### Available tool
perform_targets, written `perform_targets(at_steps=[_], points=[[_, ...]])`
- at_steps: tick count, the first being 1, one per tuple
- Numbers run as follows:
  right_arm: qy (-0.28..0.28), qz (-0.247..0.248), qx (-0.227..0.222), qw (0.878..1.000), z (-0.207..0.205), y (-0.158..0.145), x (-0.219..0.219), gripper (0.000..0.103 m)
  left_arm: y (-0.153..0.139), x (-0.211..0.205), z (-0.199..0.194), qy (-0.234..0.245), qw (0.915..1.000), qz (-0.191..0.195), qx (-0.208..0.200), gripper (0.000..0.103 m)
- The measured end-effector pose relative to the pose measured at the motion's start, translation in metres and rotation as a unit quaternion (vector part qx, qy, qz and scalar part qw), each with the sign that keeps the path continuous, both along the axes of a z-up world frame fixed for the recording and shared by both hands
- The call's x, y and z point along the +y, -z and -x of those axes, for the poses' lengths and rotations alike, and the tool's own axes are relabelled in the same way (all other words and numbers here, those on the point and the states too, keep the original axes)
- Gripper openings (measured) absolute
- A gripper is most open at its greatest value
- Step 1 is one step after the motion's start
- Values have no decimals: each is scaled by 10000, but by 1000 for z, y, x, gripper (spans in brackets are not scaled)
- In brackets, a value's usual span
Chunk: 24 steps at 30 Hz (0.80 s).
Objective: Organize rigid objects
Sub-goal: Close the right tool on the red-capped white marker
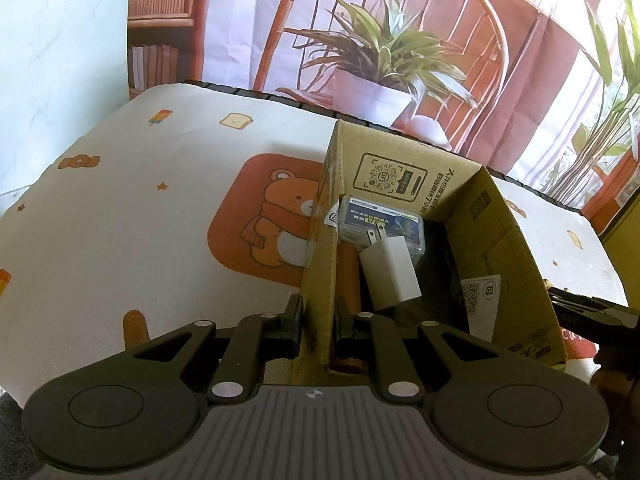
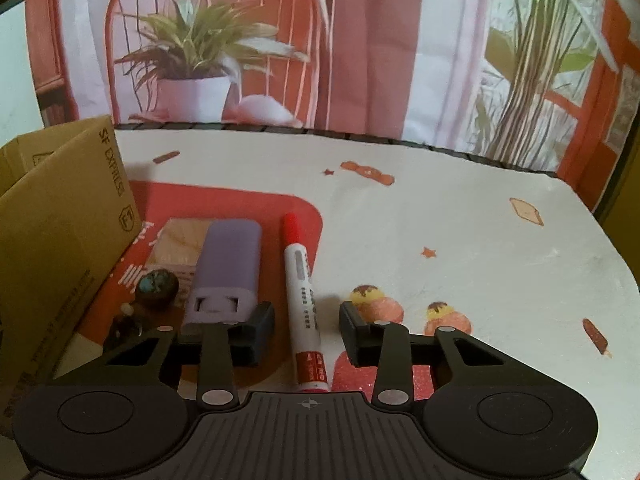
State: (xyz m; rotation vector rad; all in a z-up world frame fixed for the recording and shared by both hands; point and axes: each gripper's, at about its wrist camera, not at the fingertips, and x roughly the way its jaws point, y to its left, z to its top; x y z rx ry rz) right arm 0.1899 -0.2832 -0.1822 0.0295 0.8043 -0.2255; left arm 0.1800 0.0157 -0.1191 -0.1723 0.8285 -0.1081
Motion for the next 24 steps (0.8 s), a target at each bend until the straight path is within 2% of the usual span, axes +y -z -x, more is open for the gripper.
perform_targets(at_steps=[9,12,16,24], points=[[11,26,-191,9998,8,4,2,27,0,0,0,-7,10000,4,-2,16],[-109,184,-238,9995,11,6,9,15,0,-1,0,-17,10000,7,-6,16],[-248,655,-236,9973,11,7,25,15,0,-1,0,-15,10000,7,-6,16],[-226,568,-263,9978,13,7,24,15,-1,0,1,-26,10000,23,-19,16]])
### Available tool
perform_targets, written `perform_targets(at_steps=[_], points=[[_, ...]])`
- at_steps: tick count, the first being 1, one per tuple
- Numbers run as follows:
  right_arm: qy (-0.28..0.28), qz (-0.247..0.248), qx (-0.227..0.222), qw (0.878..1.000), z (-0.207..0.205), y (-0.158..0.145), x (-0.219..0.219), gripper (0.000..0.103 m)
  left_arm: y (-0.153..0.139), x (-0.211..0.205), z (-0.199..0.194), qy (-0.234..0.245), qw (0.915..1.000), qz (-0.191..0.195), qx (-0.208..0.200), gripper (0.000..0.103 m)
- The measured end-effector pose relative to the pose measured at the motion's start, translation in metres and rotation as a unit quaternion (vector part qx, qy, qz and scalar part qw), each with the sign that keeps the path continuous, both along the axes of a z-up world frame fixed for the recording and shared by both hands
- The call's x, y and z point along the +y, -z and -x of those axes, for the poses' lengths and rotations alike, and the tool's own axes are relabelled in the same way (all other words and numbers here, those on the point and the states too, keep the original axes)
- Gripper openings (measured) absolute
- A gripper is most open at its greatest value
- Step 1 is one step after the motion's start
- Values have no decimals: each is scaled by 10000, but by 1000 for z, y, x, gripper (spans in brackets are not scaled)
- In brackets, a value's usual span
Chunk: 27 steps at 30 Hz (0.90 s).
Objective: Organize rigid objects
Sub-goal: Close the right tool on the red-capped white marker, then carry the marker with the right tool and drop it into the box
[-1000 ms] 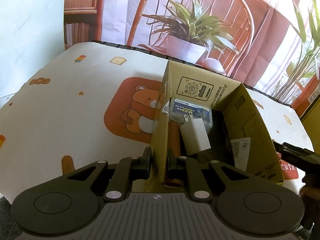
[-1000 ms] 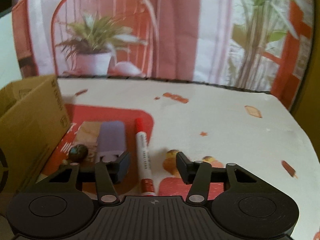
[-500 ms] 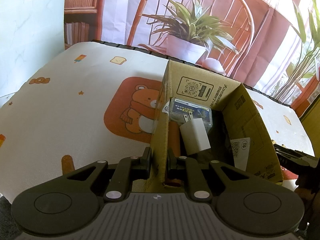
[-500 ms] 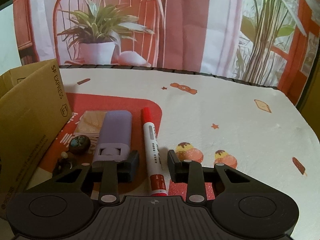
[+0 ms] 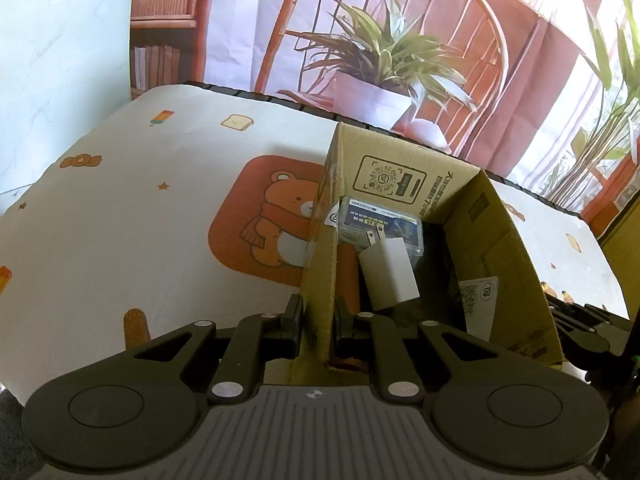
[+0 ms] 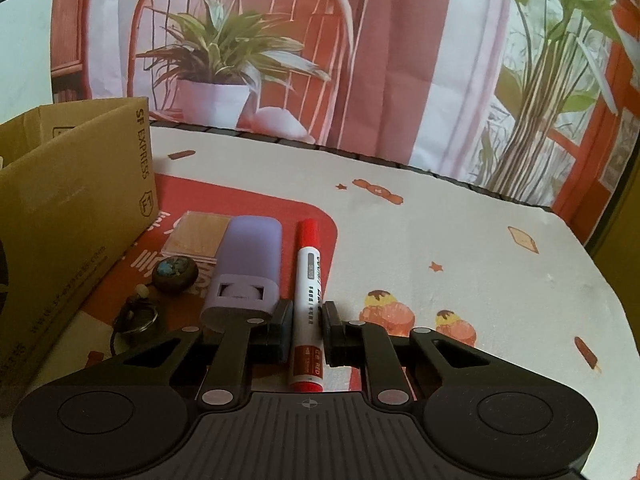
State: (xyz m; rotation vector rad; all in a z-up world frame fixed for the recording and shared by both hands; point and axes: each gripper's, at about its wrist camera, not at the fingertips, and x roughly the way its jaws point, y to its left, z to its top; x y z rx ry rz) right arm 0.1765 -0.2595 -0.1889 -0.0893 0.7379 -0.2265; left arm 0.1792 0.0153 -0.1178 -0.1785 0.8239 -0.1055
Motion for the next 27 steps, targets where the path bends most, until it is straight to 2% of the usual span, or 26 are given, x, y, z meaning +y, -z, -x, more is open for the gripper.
perform_targets(at_steps=[10,13,21,27], points=[[88,-185,-42,9998,8,-4,-3,14,-1,0,0,2,10000,12,4,16],[217,-319,-190,9991,16,-10,-6,14,-1,0,0,-1,10000,16,3,16],[749,-1062,-643,9894,37,-39,-28,14,-1,0,0,-1,10000,9,3,16],[447,-1401,-970,9844,37,-68,-16,14,-1,0,0,-1,10000,11,3,16]])
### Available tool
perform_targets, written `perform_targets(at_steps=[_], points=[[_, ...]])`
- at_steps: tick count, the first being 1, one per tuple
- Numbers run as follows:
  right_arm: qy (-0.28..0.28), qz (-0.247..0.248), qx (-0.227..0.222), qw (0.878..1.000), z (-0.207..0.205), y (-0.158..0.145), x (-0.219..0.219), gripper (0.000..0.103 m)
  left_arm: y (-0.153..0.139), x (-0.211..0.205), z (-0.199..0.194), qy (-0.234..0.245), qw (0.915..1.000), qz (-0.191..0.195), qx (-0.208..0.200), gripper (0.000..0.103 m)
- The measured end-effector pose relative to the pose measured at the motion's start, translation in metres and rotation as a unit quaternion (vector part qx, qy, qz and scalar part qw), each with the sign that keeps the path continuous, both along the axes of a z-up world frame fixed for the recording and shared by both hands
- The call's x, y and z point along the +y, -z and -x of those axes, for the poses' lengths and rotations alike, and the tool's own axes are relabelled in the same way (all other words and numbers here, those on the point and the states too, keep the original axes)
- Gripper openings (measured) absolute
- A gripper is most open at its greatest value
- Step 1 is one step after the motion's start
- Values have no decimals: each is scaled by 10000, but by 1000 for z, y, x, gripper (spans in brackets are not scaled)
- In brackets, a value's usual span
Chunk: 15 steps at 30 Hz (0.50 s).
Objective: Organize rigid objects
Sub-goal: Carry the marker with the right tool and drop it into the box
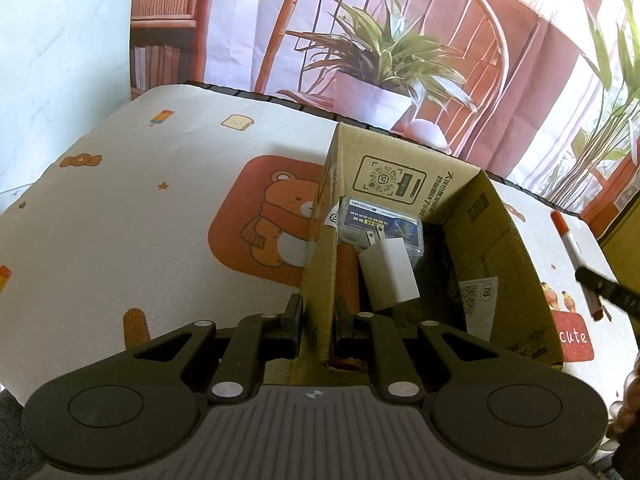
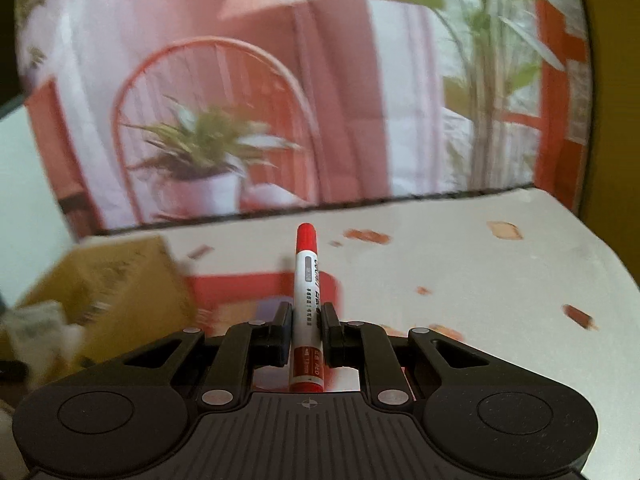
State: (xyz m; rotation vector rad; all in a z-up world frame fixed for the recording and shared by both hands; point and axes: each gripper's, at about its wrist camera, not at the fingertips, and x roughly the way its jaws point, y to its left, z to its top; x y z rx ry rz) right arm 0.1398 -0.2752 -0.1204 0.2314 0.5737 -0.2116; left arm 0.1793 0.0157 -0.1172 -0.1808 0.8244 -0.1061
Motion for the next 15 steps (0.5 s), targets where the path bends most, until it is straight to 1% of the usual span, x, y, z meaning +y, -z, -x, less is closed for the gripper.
perform_targets(at_steps=[5,9,12,15], points=[[-584,-184,-283,9977,-6,-22,31,14,0,0,0,3,10000,0,0,16],[-997,-481,-389,9931,-12,-37,52,14,0,0,0,0,10000,1,0,16],[-1265,-777,-299,9885,-18,-41,68,14,0,0,0,1,10000,0,-1,16],[-1500,-930,-115,9842,-23,-41,85,14,0,0,0,3,10000,3,-1,16]])
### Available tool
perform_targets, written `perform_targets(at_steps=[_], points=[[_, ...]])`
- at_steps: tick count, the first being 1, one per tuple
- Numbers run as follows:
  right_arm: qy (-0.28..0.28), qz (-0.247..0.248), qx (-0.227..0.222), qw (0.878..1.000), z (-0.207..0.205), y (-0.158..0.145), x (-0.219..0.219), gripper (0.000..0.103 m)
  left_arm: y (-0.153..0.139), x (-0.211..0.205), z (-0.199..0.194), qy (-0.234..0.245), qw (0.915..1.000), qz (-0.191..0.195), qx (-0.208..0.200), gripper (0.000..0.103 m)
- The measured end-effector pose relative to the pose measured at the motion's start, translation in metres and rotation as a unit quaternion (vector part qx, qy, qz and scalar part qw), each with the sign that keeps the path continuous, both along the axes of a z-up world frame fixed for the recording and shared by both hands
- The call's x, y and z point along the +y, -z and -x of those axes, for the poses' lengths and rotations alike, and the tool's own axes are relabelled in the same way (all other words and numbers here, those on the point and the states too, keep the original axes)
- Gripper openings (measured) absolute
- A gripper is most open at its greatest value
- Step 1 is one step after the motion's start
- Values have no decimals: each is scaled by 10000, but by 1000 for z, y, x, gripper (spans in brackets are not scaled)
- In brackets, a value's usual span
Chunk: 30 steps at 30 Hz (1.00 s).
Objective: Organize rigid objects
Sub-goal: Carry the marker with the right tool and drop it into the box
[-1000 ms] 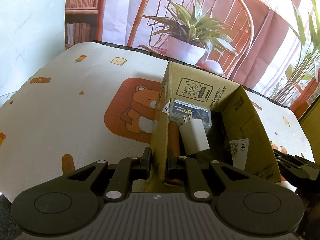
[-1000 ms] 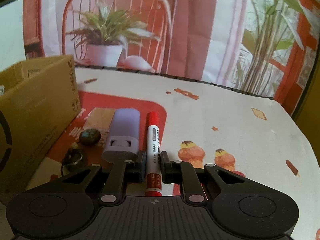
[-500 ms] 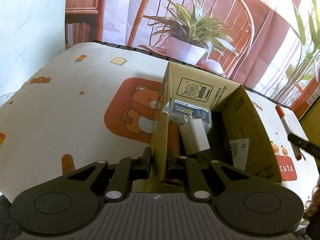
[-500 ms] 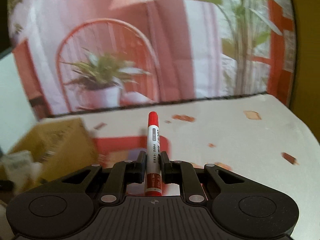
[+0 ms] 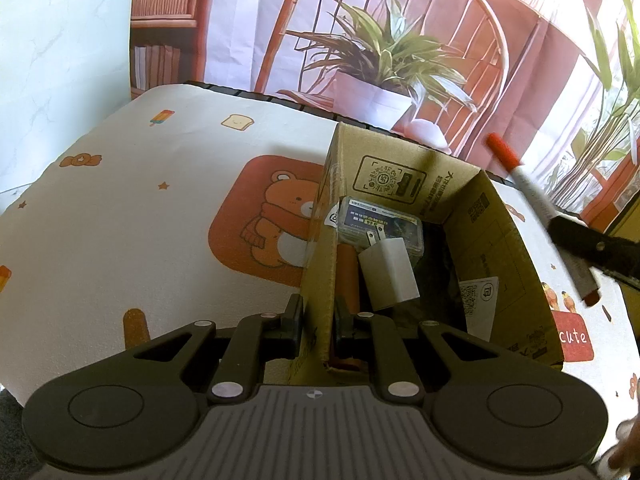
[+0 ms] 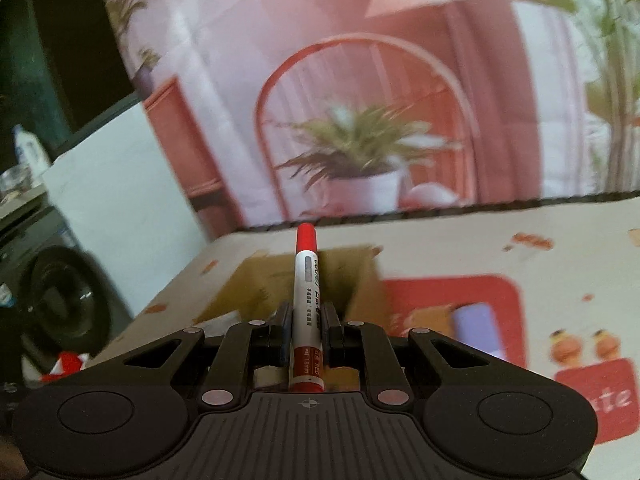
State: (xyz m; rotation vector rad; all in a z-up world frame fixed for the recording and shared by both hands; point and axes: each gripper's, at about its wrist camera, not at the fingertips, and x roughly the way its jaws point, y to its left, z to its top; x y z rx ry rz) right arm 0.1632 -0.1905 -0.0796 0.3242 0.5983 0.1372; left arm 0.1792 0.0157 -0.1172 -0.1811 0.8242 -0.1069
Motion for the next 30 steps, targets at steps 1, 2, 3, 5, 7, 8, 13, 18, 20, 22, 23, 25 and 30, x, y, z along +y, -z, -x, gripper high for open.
perform_targets(at_steps=[1,2,3,5,7,8,13,18,20,22,23,25,30], points=[[-76,11,55,10000,-2,1,5,14,0,0,0,1,10000,3,0,16],[-134,27,98,9999,-4,1,10,14,0,0,0,1,10000,4,-1,16],[-186,45,143,9997,-5,2,13,14,0,0,0,-1,10000,6,-1,16],[-257,54,226,9994,-8,2,20,14,0,0,0,-2,10000,10,-1,16],[-316,25,322,9990,-13,3,24,14,0,0,-1,-3,10000,9,-2,16],[-344,-2,382,9987,-15,5,27,14,0,0,0,-3,10000,9,-2,16],[-524,-240,816,9950,-26,16,36,14,0,0,0,-2,10000,13,-2,16],[-587,-334,1046,9922,-35,24,48,14,0,-1,-1,1,10000,3,-8,16],[-593,-384,1095,9915,-40,25,51,14,0,-1,-1,1,10000,3,-7,16],[-570,-489,1220,9897,-47,29,53,14,0,-1,-1,3,10000,1,-9,16],[-562,-540,1303,9884,-51,31,53,14,0,-1,-1,4,10000,1,-8,16],[-592,-624,1440,9858,-57,35,54,14,0,-1,-1,3,10000,5,-8,16],[-677,-644,1590,9828,-63,40,59,15,0,-1,-1,5,10000,7,-7,16]])
